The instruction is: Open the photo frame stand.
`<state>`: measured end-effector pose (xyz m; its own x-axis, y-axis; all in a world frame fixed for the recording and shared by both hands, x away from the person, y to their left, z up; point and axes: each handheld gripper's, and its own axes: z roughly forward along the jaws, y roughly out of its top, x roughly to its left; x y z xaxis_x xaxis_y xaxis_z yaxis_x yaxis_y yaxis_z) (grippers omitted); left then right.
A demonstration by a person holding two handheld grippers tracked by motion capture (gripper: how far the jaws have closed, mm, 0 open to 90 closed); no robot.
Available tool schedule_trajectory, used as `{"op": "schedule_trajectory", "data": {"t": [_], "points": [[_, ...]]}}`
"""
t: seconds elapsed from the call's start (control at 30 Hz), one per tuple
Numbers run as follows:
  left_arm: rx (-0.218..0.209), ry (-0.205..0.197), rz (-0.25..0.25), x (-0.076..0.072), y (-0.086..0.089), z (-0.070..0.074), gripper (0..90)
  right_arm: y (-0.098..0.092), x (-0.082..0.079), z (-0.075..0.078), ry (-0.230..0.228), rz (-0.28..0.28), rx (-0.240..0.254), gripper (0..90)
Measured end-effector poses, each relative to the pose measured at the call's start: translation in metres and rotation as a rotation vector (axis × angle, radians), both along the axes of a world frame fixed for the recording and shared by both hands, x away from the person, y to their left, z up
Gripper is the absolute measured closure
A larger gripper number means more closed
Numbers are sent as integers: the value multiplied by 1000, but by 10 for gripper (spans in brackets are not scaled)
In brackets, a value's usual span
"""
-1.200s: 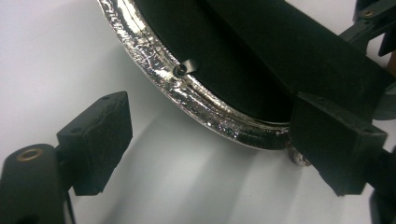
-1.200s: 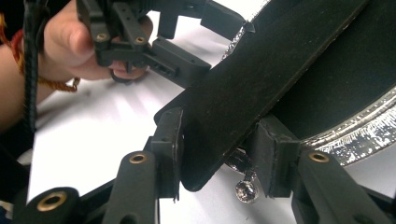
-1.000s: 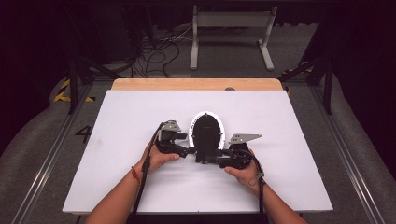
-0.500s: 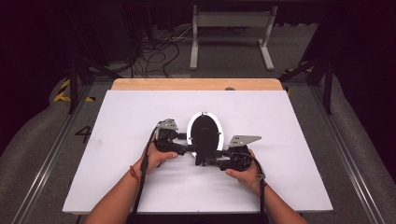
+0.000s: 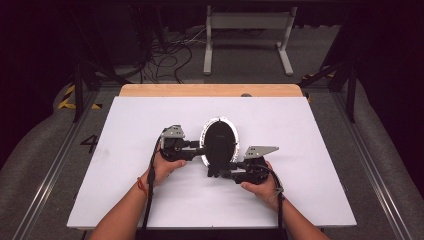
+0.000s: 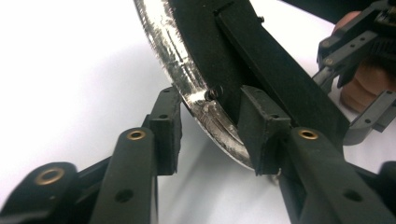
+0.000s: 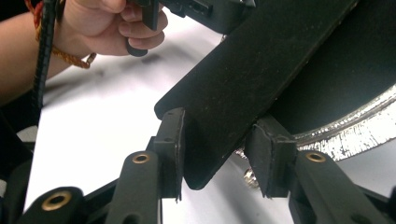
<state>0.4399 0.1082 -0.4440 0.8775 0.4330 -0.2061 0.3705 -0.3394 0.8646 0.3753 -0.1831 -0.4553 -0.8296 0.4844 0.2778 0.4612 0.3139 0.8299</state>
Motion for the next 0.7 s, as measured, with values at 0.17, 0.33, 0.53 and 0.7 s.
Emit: {"op": "schedule_trajectory", "data": {"t": [0.17, 0.33, 0.53, 0.7], "points": [[35, -109, 19, -9, 1, 10, 650, 5, 1, -1, 2, -33, 1, 638], [59, -160, 13, -16, 5, 10, 666, 11, 0, -1, 0, -50, -26, 720], [83, -192, 7, -24, 4, 14, 678, 12, -2, -1, -12, -43, -63, 763], [61, -173, 6, -24, 6, 13, 692, 13, -3, 1, -14, -41, -75, 775]]}}
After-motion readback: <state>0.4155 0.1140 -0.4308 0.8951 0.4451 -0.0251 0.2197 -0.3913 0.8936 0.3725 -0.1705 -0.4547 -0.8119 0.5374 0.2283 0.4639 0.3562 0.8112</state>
